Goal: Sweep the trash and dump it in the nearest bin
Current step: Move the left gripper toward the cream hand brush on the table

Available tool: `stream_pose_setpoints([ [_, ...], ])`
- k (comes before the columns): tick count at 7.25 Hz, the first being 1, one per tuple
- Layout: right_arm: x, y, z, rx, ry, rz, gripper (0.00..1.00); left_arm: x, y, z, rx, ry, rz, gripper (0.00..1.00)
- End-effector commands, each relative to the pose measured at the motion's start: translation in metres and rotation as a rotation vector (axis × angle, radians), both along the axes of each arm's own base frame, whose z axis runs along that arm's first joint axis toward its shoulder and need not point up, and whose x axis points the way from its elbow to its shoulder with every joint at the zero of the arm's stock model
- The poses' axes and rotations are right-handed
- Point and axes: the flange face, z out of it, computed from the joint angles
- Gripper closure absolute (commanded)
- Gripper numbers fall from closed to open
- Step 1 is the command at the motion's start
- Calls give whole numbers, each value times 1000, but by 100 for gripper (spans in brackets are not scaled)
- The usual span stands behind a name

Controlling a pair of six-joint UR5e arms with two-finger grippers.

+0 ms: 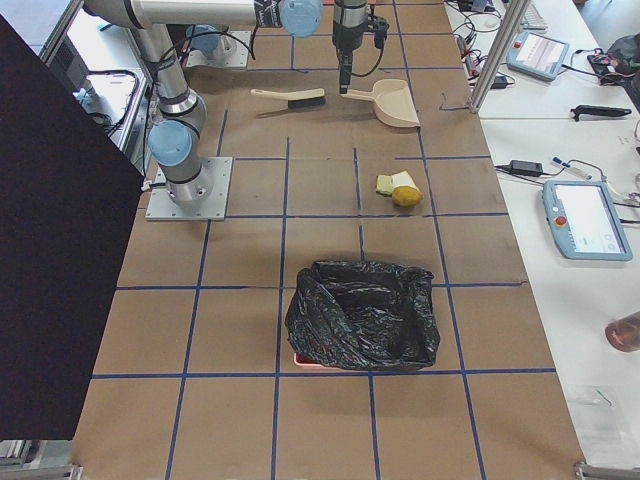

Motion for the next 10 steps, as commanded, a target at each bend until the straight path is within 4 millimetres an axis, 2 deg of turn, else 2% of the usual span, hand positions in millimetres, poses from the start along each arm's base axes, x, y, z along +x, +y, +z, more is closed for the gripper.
stream_pose_setpoints([
  [1, 0, 0, -1, 3, 0, 0, 0, -1, -2, -3, 7, 3, -7, 0],
  [4, 0, 0, -1, 3, 0, 0, 0, -4, -4, -4, 10, 29, 7, 0],
  [6, 0, 0, -2, 5, 0, 0, 0, -3, 6, 6, -14, 21, 2, 0],
  [8, 0, 0, -2, 5, 0, 0, 0, -3, 6, 6, -16, 22, 1, 0],
  [10, 0, 0, -2, 5, 0, 0, 0, -3, -6, -17, 21, 32, 43, 0],
])
